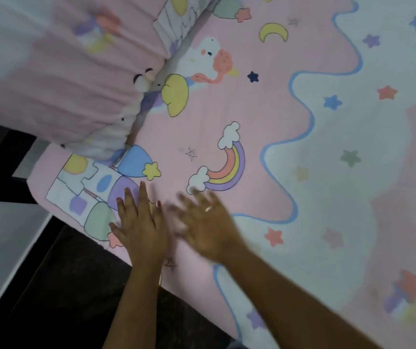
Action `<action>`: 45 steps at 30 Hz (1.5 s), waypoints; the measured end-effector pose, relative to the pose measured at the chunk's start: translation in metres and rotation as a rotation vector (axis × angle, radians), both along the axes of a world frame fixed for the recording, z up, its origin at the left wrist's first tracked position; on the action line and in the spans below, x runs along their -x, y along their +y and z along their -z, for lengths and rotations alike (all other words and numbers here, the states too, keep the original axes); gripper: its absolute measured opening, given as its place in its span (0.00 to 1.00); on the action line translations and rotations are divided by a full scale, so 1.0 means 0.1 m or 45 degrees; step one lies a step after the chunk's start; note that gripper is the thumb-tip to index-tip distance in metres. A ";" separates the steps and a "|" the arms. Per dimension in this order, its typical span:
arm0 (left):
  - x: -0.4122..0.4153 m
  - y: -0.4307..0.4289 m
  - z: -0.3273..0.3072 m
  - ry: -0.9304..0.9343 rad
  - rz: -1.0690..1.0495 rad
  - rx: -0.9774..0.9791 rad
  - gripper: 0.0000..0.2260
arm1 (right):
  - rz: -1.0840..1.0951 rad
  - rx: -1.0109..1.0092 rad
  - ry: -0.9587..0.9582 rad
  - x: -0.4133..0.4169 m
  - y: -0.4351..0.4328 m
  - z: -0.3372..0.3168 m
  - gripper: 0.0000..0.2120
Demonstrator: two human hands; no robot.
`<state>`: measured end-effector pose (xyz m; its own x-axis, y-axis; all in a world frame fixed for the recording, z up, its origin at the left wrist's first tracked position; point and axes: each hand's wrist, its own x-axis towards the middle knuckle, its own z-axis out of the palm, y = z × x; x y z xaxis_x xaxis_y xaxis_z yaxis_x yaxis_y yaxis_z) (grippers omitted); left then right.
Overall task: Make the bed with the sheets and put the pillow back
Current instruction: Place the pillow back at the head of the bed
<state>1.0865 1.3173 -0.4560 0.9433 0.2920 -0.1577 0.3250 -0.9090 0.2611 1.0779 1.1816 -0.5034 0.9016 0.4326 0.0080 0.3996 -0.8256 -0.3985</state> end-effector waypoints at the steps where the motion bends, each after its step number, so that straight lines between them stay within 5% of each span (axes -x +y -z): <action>1: -0.01 0.06 -0.03 -0.003 -0.019 0.016 0.26 | -0.136 -0.012 0.020 0.12 0.21 -0.06 0.28; 5: 0.00 0.39 -0.10 0.047 -0.133 0.024 0.24 | -0.762 -0.233 -0.007 0.21 0.52 -0.32 0.21; 7: -0.02 0.58 -0.11 0.050 -0.179 0.032 0.23 | -0.760 -0.202 0.037 -0.03 0.43 -0.34 0.21; 12: -0.06 0.86 -0.11 0.043 -0.288 0.121 0.22 | 0.172 0.040 -0.012 -1.15 -0.27 -0.06 0.37; 15: -0.05 0.93 -0.11 0.030 -0.322 0.211 0.22 | 0.451 0.268 0.041 -1.32 -0.26 0.00 0.38; 21: 0.06 1.00 -0.13 0.055 -0.403 0.359 0.21 | -0.162 0.117 -0.032 -0.40 1.31 -0.17 0.29; 25: 0.08 1.00 -0.31 0.113 -0.351 0.348 0.21 | -0.818 0.045 -0.076 -0.07 1.54 -0.29 0.25; 27: 0.02 0.96 -0.42 0.095 -0.294 0.377 0.21 | -0.891 -0.133 -0.073 -0.07 1.42 -0.40 0.21; 30: -0.07 0.83 -0.52 0.063 -0.196 0.374 0.20 | -0.319 -0.255 -0.096 -0.20 0.88 -0.38 0.21; 35: -0.05 0.25 -0.44 0.133 0.047 0.297 0.21 | 0.641 0.030 0.014 -0.08 -0.13 -0.25 0.25; 39: 0.14 -0.42 -0.39 0.200 0.401 0.275 0.22 | 0.753 -0.058 0.284 0.42 -0.02 -0.28 0.23; 40: 0.18 -0.61 -0.40 0.200 0.498 0.273 0.22 | 0.884 -0.100 0.510 0.48 0.07 -0.31 0.23; 43: 0.26 -1.10 -0.47 0.237 0.759 0.272 0.22 | 1.156 0.075 0.595 0.51 0.26 -0.37 0.24; 45: 0.30 -1.37 -0.54 0.255 0.917 0.298 0.22 | 1.284 -0.028 0.665 0.45 0.12 -0.33 0.23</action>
